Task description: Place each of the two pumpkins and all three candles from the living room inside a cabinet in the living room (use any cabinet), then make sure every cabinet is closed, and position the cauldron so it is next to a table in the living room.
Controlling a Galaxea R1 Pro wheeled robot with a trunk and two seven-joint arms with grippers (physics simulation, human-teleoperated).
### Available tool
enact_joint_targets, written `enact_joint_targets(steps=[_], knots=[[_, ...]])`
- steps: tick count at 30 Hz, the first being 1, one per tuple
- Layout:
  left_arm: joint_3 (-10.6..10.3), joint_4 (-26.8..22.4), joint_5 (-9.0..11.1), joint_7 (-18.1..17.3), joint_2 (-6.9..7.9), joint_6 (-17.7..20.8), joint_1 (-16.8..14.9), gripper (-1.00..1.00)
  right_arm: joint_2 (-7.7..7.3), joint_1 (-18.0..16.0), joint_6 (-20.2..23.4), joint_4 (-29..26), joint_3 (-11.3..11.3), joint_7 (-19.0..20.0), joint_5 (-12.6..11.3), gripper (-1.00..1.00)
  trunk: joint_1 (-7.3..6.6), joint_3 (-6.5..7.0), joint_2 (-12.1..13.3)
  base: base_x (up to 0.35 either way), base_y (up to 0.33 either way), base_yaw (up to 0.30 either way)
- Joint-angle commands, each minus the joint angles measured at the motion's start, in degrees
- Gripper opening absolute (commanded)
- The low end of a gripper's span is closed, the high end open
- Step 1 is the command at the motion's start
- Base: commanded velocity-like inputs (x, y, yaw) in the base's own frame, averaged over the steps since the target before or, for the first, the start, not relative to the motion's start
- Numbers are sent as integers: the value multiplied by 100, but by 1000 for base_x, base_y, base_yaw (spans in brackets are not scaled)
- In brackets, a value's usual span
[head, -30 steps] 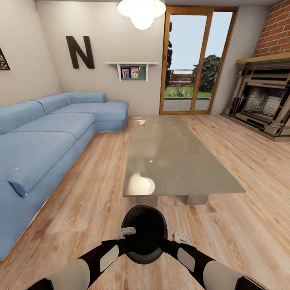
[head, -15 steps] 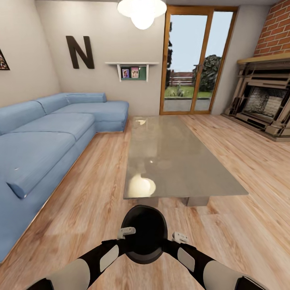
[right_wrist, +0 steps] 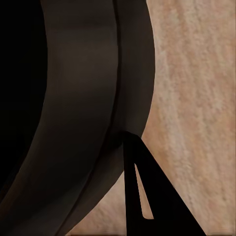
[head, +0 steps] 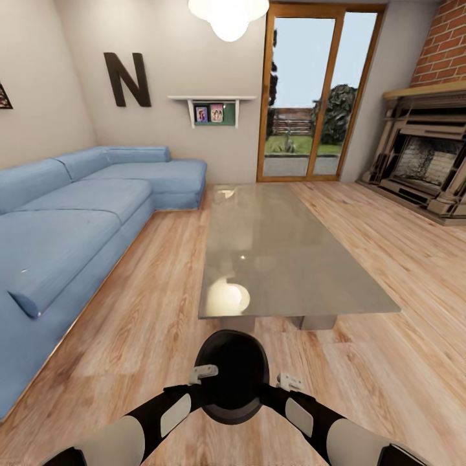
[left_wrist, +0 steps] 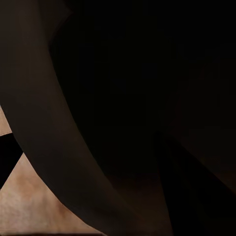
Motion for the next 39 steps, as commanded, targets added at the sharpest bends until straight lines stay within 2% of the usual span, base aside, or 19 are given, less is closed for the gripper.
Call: enact_joint_targets(steps=[1,9,19,39], knots=[[56,-4,-85,60,35,15,-9,-100,-4,-5,14,-15,36,-13,-29,-100,0,-27,-5,0,0,0],[56,-4,-85,60,39,15,-9,-100,-7,-5,14,-15,35,-13,-29,-100,21,-204,-15,0,0,0],[56,-4,-83,60,42,15,-9,-100,-7,-5,17,-15,34,-13,-29,-100,21,-204,-15,1,0,0],[56,-4,-84,60,42,15,-9,-100,-7,-5,22,-24,36,-13,-29,-100,21,-204,-15,91,0,0]])
